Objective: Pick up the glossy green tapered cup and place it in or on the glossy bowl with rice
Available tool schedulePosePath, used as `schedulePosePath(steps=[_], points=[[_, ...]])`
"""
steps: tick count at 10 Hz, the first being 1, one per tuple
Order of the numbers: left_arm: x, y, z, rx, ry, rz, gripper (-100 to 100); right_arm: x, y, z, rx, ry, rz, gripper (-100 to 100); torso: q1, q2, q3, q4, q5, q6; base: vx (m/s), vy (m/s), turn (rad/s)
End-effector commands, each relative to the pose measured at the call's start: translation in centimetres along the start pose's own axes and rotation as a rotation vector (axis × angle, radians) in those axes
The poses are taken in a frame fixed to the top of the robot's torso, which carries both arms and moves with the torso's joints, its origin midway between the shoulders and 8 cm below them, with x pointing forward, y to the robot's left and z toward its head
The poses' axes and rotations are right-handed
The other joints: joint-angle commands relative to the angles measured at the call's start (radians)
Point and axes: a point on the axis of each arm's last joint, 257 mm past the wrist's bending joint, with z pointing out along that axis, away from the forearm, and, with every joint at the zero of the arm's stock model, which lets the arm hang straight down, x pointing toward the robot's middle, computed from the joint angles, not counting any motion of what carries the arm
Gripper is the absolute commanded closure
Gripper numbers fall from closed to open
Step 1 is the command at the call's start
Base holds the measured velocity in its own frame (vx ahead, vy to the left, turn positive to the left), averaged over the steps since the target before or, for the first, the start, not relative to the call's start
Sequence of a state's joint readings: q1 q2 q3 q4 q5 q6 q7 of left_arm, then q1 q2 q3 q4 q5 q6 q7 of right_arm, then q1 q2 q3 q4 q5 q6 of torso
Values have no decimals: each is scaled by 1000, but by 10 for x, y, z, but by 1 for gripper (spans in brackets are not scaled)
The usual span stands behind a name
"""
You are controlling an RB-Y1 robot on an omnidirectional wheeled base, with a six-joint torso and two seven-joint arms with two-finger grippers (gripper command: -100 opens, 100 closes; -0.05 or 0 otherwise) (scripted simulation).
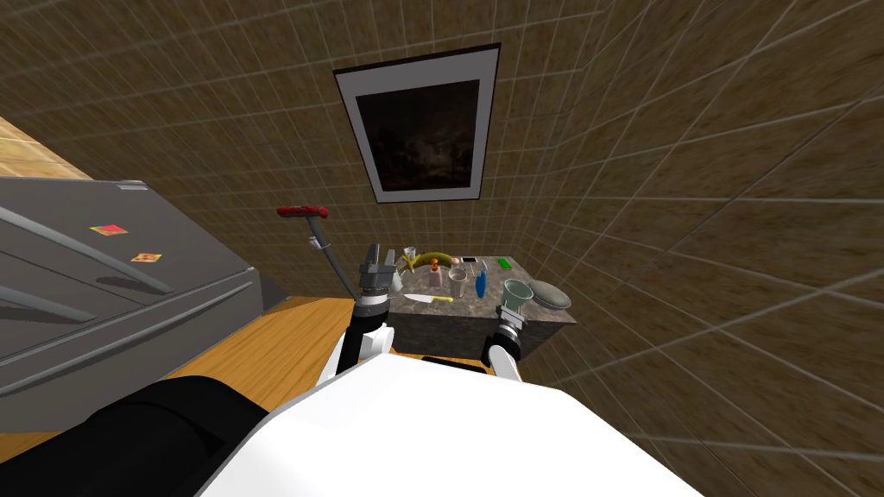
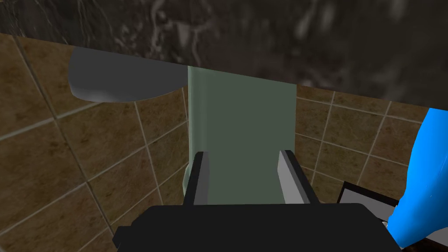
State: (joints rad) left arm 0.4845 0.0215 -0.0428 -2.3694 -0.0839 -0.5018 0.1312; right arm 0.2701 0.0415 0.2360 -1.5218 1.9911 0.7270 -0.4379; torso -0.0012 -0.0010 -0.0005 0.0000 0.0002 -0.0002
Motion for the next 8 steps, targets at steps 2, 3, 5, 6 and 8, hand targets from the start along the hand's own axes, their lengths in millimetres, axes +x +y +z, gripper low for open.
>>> schedulePosePath(steps=[2, 3, 5, 6, 8], points=[[0, 0, 0, 0, 0, 0, 0, 0, 0, 0, 1, 0, 0, 100, 0, 0, 0, 0, 0, 0, 0, 0, 0], [0, 0, 0, 0, 0, 0, 0, 0, 0, 0, 1, 0, 0, 100, 0, 0, 0, 0, 0, 0, 0, 0, 0], [0, 0, 0, 0, 0, 0, 0, -4, -4, 5, -22, -14, -20, -100, 1, -1, 0, 0, 0, 0, -10, 18, 28], [0, 0, 0, 0, 0, 0, 0, -7, -7, 10, -40, -27, -36, -100, 2, 0, 0, 0, 0, -1, -45, 59, 55], [0, 0, 0, 0, 0, 0, 0, -18, -14, 22, -86, -54, -70, -100, 4, 4, 2, 1, 1, -1, -87, 67, 65]])
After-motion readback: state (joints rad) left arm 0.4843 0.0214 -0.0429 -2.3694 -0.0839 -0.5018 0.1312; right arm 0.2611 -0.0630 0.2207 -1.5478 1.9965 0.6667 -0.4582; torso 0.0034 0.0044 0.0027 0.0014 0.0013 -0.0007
